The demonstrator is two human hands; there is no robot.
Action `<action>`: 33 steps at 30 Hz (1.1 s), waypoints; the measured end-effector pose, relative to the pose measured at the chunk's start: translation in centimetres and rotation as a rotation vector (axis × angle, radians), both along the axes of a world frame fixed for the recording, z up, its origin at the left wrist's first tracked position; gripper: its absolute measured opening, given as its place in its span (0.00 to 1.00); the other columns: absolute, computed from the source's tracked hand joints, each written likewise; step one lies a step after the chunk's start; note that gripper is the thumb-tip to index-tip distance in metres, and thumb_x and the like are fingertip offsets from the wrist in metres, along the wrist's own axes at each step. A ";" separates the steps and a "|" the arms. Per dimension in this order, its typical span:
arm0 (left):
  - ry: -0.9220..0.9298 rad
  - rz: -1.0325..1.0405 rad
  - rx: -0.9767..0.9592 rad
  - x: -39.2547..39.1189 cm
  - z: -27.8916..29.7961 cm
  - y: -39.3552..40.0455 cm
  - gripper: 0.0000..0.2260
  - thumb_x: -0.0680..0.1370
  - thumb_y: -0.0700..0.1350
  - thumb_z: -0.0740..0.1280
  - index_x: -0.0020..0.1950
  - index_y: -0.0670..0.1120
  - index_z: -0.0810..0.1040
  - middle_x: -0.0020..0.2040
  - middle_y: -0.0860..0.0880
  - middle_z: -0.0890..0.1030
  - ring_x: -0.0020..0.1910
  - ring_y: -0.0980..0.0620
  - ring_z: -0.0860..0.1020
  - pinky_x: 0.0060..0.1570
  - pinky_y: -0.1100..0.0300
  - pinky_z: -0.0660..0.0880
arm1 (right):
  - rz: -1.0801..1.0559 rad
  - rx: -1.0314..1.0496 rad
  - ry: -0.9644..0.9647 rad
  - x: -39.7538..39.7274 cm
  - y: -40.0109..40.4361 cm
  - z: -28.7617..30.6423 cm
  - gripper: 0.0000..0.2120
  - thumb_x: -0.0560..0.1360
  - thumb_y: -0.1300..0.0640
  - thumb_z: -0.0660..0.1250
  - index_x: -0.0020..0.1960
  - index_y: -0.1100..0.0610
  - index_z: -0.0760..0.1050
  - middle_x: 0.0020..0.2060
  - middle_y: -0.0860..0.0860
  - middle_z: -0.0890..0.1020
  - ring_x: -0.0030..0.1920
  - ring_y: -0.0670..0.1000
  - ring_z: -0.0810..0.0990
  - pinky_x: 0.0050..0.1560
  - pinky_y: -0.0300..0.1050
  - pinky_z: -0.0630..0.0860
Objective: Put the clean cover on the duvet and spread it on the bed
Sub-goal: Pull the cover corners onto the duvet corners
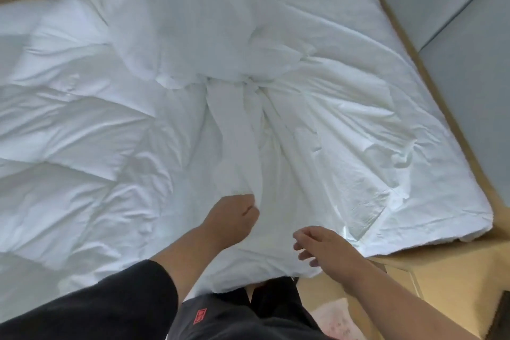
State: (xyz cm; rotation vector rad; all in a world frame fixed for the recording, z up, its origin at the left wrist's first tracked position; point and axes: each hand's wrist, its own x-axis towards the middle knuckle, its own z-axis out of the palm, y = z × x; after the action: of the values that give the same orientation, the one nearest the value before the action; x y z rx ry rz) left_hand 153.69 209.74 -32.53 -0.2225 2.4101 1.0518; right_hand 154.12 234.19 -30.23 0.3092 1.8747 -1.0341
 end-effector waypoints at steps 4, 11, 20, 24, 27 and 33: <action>0.179 -0.058 0.099 -1.5 10.2 4.0 0.14 0.75 0.48 0.57 0.32 0.47 0.59 0.27 0.53 0.66 0.28 0.55 0.64 0.29 0.62 0.59 | -0.337 -0.403 -0.194 -4.1 -2.2 4.7 0.29 0.78 0.33 0.62 0.64 0.56 0.80 0.58 0.56 0.85 0.59 0.55 0.84 0.58 0.53 0.79; 0.340 -0.318 0.128 -0.2 17.0 9.4 0.15 0.80 0.46 0.58 0.34 0.46 0.61 0.30 0.51 0.66 0.30 0.53 0.63 0.32 0.58 0.61 | -0.178 -0.432 0.047 -8.2 -2.7 13.3 0.12 0.65 0.49 0.78 0.29 0.54 0.80 0.28 0.53 0.79 0.29 0.50 0.80 0.31 0.43 0.75; -0.144 0.901 0.650 -3.1 10.7 5.5 0.26 0.79 0.66 0.63 0.68 0.48 0.71 0.64 0.48 0.76 0.56 0.46 0.79 0.57 0.43 0.79 | -0.034 -0.363 0.293 -6.3 3.3 19.7 0.17 0.79 0.44 0.69 0.36 0.52 0.83 0.31 0.49 0.79 0.28 0.46 0.77 0.28 0.35 0.71; -0.578 0.963 1.201 -5.5 7.7 6.6 0.49 0.64 0.72 0.76 0.77 0.48 0.67 0.70 0.42 0.75 0.64 0.34 0.77 0.56 0.35 0.76 | -0.022 -0.530 0.329 -5.8 3.0 21.5 0.20 0.82 0.49 0.65 0.32 0.47 0.83 0.29 0.44 0.80 0.29 0.42 0.78 0.30 0.34 0.73; -0.566 0.926 1.433 -6.3 7.7 9.0 0.33 0.68 0.57 0.79 0.69 0.45 0.77 0.63 0.39 0.81 0.60 0.33 0.80 0.57 0.36 0.76 | 0.040 -0.561 0.312 -5.2 2.9 21.8 0.18 0.82 0.49 0.64 0.37 0.47 0.86 0.32 0.44 0.83 0.34 0.42 0.81 0.35 0.34 0.75; 0.140 1.431 0.840 -5.2 12.3 3.4 0.06 0.74 0.53 0.69 0.49 0.54 0.83 0.52 0.50 0.84 0.50 0.46 0.81 0.53 0.51 0.78 | -0.001 -0.118 0.344 -7.2 7.1 16.8 0.16 0.79 0.42 0.68 0.52 0.54 0.83 0.47 0.54 0.87 0.47 0.56 0.85 0.54 0.54 0.82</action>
State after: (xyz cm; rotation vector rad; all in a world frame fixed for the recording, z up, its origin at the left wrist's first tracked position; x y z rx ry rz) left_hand 148.48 213.11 -20.23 -1.6837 1.3957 2.5335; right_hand 146.97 241.25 -13.39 0.0641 2.1046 -1.2552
